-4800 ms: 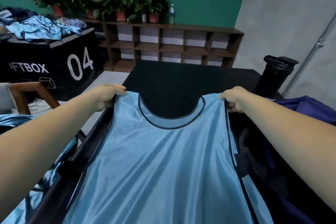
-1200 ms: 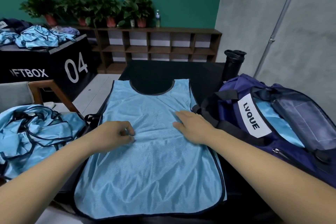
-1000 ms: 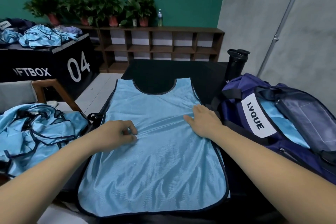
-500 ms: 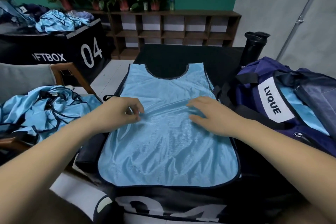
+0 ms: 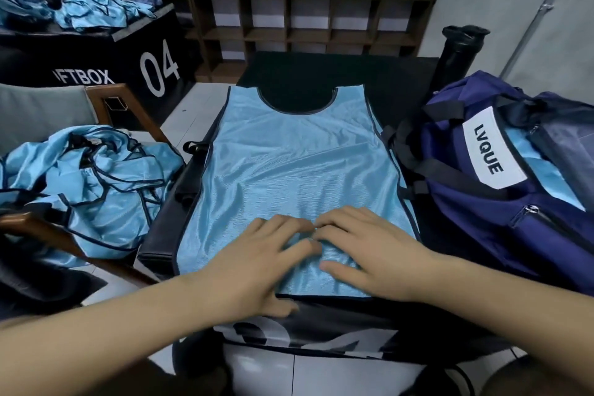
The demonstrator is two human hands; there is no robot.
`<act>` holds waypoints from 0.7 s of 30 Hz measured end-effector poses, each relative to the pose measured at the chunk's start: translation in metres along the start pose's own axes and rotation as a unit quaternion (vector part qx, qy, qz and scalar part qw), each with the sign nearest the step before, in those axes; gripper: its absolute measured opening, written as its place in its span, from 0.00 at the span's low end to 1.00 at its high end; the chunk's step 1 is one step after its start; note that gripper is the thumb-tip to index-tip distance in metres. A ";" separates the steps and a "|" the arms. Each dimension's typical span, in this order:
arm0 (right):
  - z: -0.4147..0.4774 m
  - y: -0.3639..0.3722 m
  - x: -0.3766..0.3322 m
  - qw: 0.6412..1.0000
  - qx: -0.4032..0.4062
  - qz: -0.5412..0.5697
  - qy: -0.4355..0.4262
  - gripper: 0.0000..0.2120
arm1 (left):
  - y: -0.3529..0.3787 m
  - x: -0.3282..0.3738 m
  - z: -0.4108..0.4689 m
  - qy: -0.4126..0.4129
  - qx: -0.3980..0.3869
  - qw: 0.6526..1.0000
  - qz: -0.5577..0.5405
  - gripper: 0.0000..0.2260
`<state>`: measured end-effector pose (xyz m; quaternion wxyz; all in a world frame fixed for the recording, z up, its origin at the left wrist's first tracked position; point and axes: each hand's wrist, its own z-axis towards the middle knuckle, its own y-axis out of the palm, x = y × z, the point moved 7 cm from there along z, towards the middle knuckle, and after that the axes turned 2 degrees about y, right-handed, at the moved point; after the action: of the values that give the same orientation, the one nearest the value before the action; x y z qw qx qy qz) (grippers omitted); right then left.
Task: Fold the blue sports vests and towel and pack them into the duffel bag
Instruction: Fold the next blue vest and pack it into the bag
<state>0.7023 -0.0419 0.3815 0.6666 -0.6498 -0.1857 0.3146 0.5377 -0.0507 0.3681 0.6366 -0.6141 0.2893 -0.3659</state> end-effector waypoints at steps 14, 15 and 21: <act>-0.028 0.001 -0.014 0.993 0.019 -0.113 -0.011 0.23 | -0.036 0.009 -0.002 0.040 0.107 0.992 0.053 0.13; -0.028 -0.004 -0.014 0.993 0.029 -0.115 -0.010 0.19 | -0.042 0.003 -0.002 0.025 0.119 0.991 0.048 0.11; -0.027 -0.042 0.013 0.987 0.087 -0.113 0.080 0.14 | -0.073 -0.048 -0.010 -0.091 0.147 0.985 0.002 0.08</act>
<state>0.7370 -0.0517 0.4181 0.7644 -0.5874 -0.1760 0.1989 0.4939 -0.0154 0.4361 0.7444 -0.5439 0.1745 -0.3457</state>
